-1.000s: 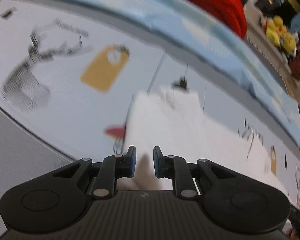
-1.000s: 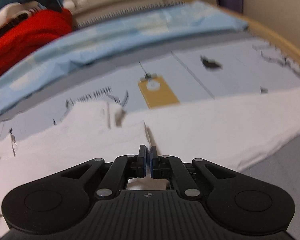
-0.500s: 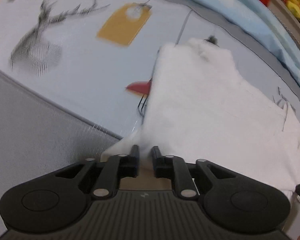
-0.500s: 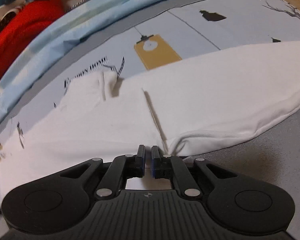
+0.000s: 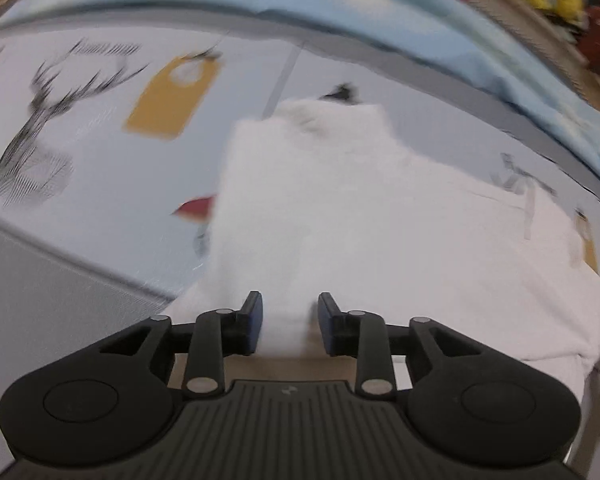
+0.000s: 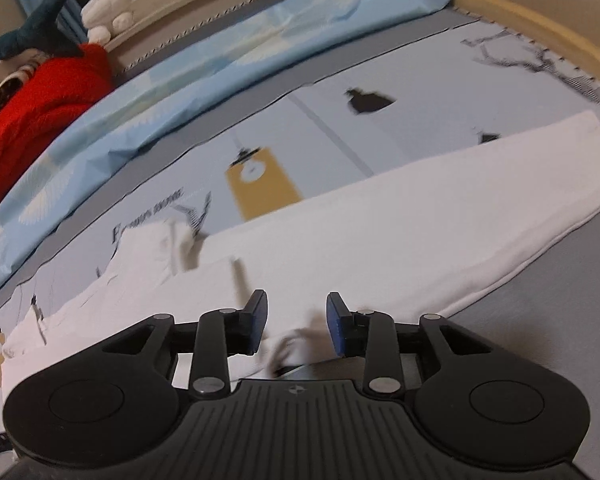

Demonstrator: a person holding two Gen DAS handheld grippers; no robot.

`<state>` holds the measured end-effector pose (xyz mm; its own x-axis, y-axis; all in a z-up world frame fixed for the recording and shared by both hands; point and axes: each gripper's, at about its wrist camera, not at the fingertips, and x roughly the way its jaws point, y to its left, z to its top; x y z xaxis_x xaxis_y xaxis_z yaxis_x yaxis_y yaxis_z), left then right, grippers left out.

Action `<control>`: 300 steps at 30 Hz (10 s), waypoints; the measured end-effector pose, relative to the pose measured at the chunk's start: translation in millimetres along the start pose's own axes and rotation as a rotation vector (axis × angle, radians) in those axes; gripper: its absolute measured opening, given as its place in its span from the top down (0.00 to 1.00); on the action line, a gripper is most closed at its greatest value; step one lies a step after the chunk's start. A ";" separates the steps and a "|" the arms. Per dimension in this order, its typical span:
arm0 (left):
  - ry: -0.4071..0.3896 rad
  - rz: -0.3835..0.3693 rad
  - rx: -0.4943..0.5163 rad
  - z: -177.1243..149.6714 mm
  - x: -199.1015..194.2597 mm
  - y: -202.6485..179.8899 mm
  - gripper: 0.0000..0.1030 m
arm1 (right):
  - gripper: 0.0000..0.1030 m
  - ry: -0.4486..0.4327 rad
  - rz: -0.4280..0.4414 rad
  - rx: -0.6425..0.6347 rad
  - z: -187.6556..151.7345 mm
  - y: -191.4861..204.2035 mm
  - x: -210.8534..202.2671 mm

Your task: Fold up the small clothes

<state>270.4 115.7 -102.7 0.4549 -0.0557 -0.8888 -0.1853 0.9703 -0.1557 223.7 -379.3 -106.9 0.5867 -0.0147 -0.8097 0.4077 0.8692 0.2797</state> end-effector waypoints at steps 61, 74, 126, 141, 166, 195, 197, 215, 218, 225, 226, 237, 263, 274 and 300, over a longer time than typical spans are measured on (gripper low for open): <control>-0.068 -0.160 -0.247 65.9 -65.4 86.5 0.72 | 0.47 -0.045 0.238 -0.468 -86.0 207.6 -77.6; 0.032 -0.179 -0.194 52.0 12.1 44.7 0.76 | 0.47 -0.018 0.048 -0.186 -31.6 124.0 -22.9; -0.083 -0.099 -0.256 69.1 29.2 87.4 0.63 | 0.90 0.164 -0.035 -0.049 -42.0 78.9 44.2; -0.204 -0.221 -0.233 90.3 58.7 89.7 0.96 | 0.64 0.196 -0.037 -0.093 -42.2 86.2 57.2; 0.073 -0.182 0.160 48.5 19.1 71.9 0.84 | 0.85 0.169 -0.011 -0.112 -41.0 87.6 47.8; -0.119 -0.085 0.177 -158.5 -210.7 110.2 0.71 | 0.59 -0.002 0.102 -0.096 -165.9 -36.5 -202.5; -0.047 -0.050 0.139 -183.0 -195.6 125.6 0.71 | 0.59 0.061 0.090 -0.086 -190.3 -53.0 -187.3; 0.194 -0.016 0.035 -241.2 -144.9 150.8 0.70 | 0.59 0.342 -0.026 -0.145 -224.7 -70.1 -127.0; 0.204 0.003 0.089 -244.1 -140.1 142.7 0.71 | 0.59 0.350 -0.022 -0.145 -227.1 -71.5 -125.9; 0.172 -0.031 0.113 -246.0 -149.0 139.3 0.94 | 0.94 0.305 0.030 -0.161 -224.9 -66.4 -136.2; 0.152 -0.043 0.101 -246.0 -155.4 141.4 0.94 | 0.94 0.296 0.042 -0.153 -223.1 -68.0 -139.0; 0.229 -0.040 0.080 -252.9 -147.3 149.3 0.86 | 0.86 0.359 -0.002 -0.173 -231.1 -66.4 -124.3; 0.214 -0.022 0.106 -251.0 -143.4 138.4 0.93 | 0.93 0.281 0.051 -0.184 -228.5 -62.5 -139.1; -0.001 -0.143 0.213 -227.6 -239.0 118.8 0.94 | 0.94 0.032 0.302 -0.117 -176.0 -67.5 -231.6; 0.018 -0.179 0.078 -101.7 -158.4 163.5 0.94 | 0.95 0.223 0.228 0.008 -97.5 -49.5 -124.8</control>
<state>79.4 259.2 -31.1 0.4588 -0.2326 -0.8576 -0.0342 0.9598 -0.2787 62.0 -372.3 -70.0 0.4962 0.2894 -0.8186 0.2892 0.8339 0.4701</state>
